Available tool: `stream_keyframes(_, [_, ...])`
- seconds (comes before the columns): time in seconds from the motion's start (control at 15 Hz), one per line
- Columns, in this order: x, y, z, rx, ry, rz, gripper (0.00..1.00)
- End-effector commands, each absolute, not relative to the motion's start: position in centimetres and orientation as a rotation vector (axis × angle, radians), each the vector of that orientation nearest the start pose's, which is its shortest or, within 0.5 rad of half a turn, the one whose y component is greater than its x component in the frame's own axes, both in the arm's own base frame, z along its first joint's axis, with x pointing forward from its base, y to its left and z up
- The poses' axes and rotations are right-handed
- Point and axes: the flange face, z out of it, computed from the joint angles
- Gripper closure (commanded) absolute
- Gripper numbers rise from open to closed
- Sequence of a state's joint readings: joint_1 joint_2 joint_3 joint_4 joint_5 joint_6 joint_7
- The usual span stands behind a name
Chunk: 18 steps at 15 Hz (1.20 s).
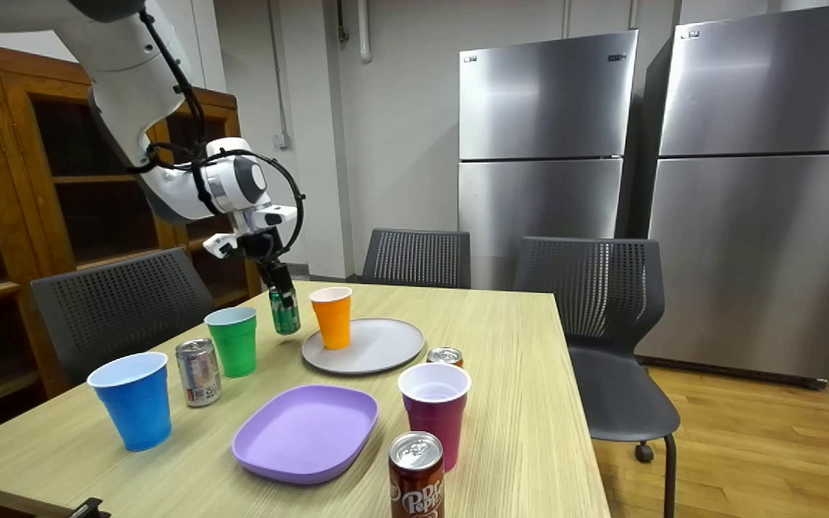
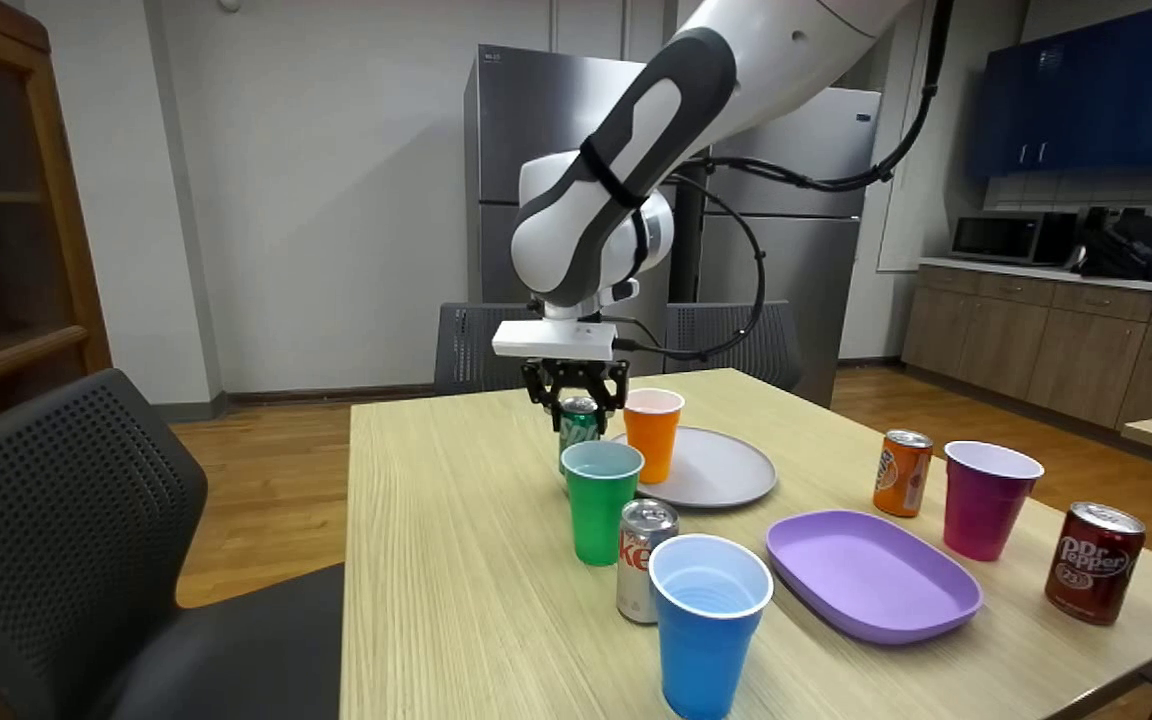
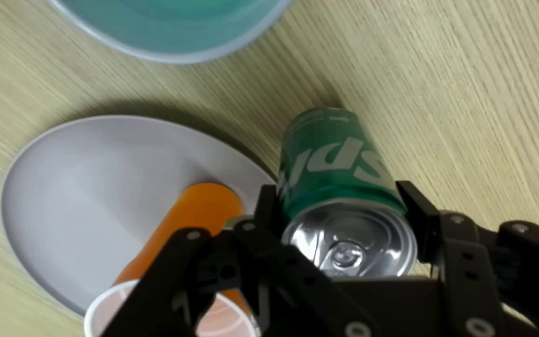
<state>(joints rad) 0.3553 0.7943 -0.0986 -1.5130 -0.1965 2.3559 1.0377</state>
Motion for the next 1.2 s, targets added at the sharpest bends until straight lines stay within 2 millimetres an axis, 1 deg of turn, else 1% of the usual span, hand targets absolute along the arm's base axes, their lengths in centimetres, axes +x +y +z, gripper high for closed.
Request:
stream_keyframes(0.0, [67.6,18.3,23.3,-3.094,0.991,-0.342,0.61])
stream_keyframes(0.2, [66.3,18.1,24.7,-3.098,0.987,-0.356,0.61])
stream_keyframes(0.47, [63.5,17.9,26.1,-3.116,0.957,-0.380,0.61])
stream_keyframes(0.67, [61.1,17.6,26.4,-3.120,0.960,-0.385,0.61])
stream_keyframes(1.13, [55.3,14.9,26.2,-3.082,1.100,-0.369,0.61])
